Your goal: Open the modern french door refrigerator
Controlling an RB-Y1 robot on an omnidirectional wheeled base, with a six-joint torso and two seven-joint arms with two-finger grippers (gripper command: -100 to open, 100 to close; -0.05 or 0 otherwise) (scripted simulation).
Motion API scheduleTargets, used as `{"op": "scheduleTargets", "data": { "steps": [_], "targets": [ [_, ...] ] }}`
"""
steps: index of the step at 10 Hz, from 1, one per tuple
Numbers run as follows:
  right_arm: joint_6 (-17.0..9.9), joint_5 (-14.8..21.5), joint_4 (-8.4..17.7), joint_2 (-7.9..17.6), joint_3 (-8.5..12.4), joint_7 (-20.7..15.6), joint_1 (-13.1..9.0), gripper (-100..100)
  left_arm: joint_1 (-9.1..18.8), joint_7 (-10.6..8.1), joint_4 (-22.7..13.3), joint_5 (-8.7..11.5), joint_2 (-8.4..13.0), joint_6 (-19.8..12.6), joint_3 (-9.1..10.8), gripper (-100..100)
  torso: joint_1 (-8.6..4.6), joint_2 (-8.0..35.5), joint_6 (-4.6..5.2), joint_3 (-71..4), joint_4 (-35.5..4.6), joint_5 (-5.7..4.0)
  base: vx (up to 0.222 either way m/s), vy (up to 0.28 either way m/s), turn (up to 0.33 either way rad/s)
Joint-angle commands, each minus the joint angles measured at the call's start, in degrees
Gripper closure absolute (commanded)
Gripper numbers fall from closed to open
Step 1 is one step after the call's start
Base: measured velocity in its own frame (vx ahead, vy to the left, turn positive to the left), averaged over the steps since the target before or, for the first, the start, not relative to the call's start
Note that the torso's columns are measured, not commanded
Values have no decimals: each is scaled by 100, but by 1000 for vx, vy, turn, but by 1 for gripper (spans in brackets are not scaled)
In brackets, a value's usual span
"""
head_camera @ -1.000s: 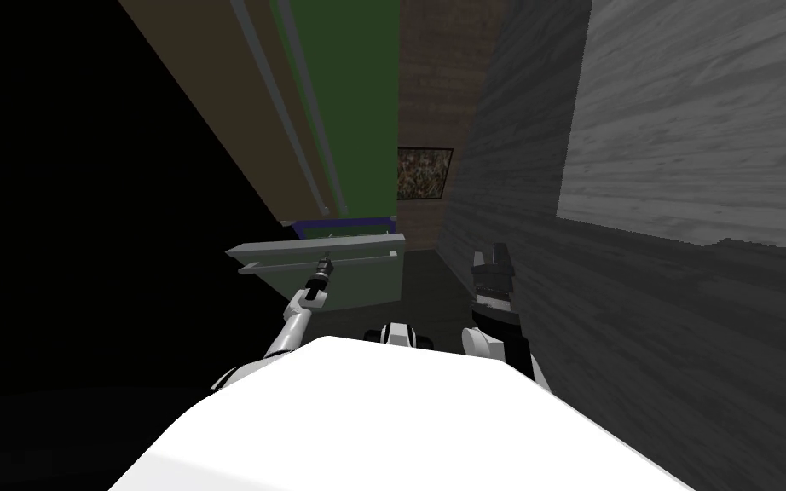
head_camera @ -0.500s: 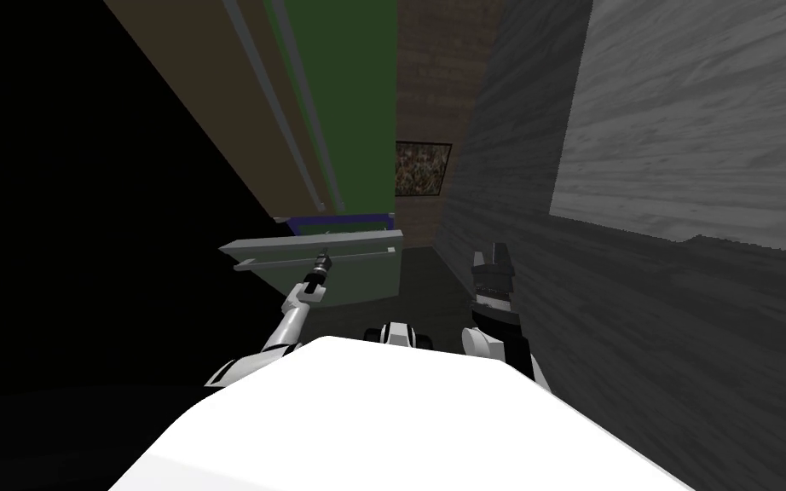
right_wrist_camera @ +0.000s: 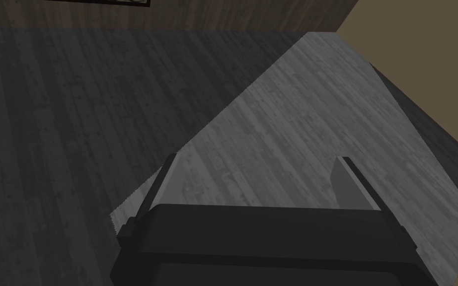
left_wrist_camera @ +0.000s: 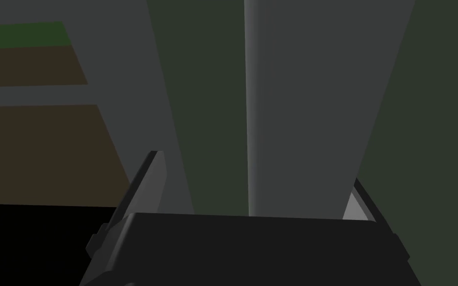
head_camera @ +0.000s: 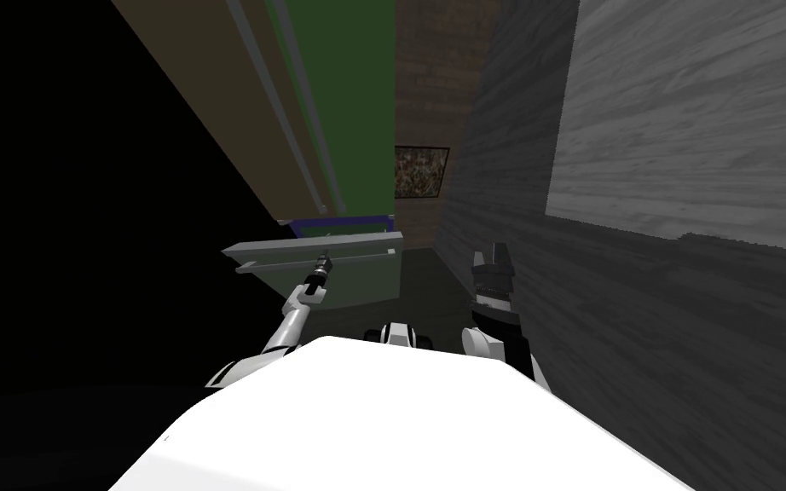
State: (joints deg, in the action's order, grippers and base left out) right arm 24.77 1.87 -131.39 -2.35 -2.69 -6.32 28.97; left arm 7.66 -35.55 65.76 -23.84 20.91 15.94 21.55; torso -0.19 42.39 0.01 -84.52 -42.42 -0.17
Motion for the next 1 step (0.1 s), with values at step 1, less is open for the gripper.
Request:
{"op": "scheduleTargets", "data": {
  "steps": [1],
  "targets": [
    [0, 0, 0, 0, 0, 0, 0, 0, -6, -2, -6, 1, -4, -3, -2, 0, 4, -3, 0, -1, 3, 4, 0, 0, 0]
  ]
}}
